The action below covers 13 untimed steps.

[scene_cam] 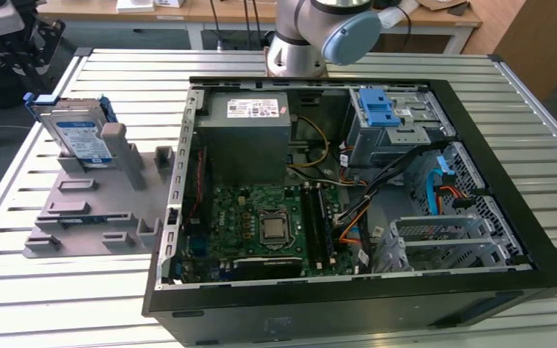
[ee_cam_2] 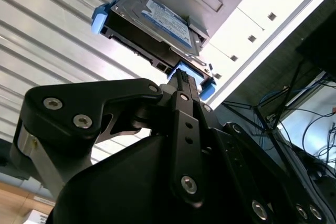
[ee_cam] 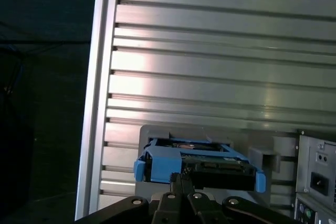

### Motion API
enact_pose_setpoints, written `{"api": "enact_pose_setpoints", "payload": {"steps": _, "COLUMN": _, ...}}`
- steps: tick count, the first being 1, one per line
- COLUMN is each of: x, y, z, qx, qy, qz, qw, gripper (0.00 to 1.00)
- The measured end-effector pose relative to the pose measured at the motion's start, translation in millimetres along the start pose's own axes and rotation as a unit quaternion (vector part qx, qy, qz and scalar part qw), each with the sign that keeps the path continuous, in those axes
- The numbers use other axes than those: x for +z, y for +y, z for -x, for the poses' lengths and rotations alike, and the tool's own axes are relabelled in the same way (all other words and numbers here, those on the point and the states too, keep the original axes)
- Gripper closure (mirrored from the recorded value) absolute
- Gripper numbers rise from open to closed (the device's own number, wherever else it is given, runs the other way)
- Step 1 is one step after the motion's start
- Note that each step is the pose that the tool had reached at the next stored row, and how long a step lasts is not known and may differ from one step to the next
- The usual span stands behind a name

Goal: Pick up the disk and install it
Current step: 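Pick up the disk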

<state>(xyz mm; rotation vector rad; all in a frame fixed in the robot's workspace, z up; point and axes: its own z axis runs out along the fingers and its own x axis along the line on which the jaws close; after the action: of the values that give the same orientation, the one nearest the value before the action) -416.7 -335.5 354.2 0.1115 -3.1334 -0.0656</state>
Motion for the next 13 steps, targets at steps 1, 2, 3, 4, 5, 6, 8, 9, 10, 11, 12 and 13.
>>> {"api": "enact_pose_setpoints", "payload": {"steps": 1, "x": 0.0, "y": 0.0, "z": 0.0, "qx": -0.003, "qy": 0.0001, "qz": 0.0000, "qw": 1.0000, "gripper": 0.89}}
{"api": "enact_pose_setpoints", "payload": {"steps": 2, "x": 0.0, "y": 0.0, "z": 0.0, "qx": -0.006, "qy": 0.0002, "qz": 0.0000, "qw": 1.0000, "gripper": 0.89}}
{"api": "enact_pose_setpoints", "payload": {"steps": 3, "x": 0.0, "y": 0.0, "z": 0.0, "qx": -0.009, "qy": 0.0003, "qz": 0.0000, "qw": 1.0000, "gripper": 0.89}}
{"api": "enact_pose_setpoints", "payload": {"steps": 4, "x": 0.0, "y": 0.0, "z": 0.0, "qx": -0.011, "qy": 0.0005, "qz": 0.0000, "qw": 0.9999, "gripper": 0.89}}
{"api": "enact_pose_setpoints", "payload": {"steps": 5, "x": 0.0, "y": 0.0, "z": 0.0, "qx": -0.014, "qy": 0.0006, "qz": 0.0000, "qw": 0.9999, "gripper": 0.89}}
{"api": "enact_pose_setpoints", "payload": {"steps": 6, "x": 0.0, "y": 0.0, "z": 0.0, "qx": -0.017, "qy": 0.0007, "qz": -0.0001, "qw": 0.9999, "gripper": 0.89}}
{"api": "enact_pose_setpoints", "payload": {"steps": 8, "x": 0.0, "y": 0.0, "z": 0.0, "qx": -0.023, "qy": 0.0010, "qz": -0.0001, "qw": 0.9997, "gripper": 0.89}}
{"api": "enact_pose_setpoints", "payload": {"steps": 9, "x": 0.0, "y": 0.0, "z": 0.0, "qx": -0.026, "qy": 0.0011, "qz": -0.0001, "qw": 0.9997, "gripper": 0.89}}
{"api": "enact_pose_setpoints", "payload": {"steps": 10, "x": 0.0, "y": 0.0, "z": 0.0, "qx": -0.028, "qy": 0.0012, "qz": -0.0001, "qw": 0.9996, "gripper": 0.89}}
{"api": "enact_pose_setpoints", "payload": {"steps": 11, "x": 0.0, "y": 0.0, "z": 0.0, "qx": -0.031, "qy": 0.0013, "qz": -0.0001, "qw": 0.9995, "gripper": 0.89}}
{"api": "enact_pose_setpoints", "payload": {"steps": 12, "x": 0.0, "y": 0.0, "z": 0.0, "qx": -0.034, "qy": 0.0014, "qz": -0.0002, "qw": 0.9994, "gripper": 0.89}}
{"api": "enact_pose_setpoints", "payload": {"steps": 13, "x": 0.0, "y": 0.0, "z": 0.0, "qx": -0.037, "qy": 0.0015, "qz": -0.0002, "qw": 0.9993, "gripper": 0.89}}
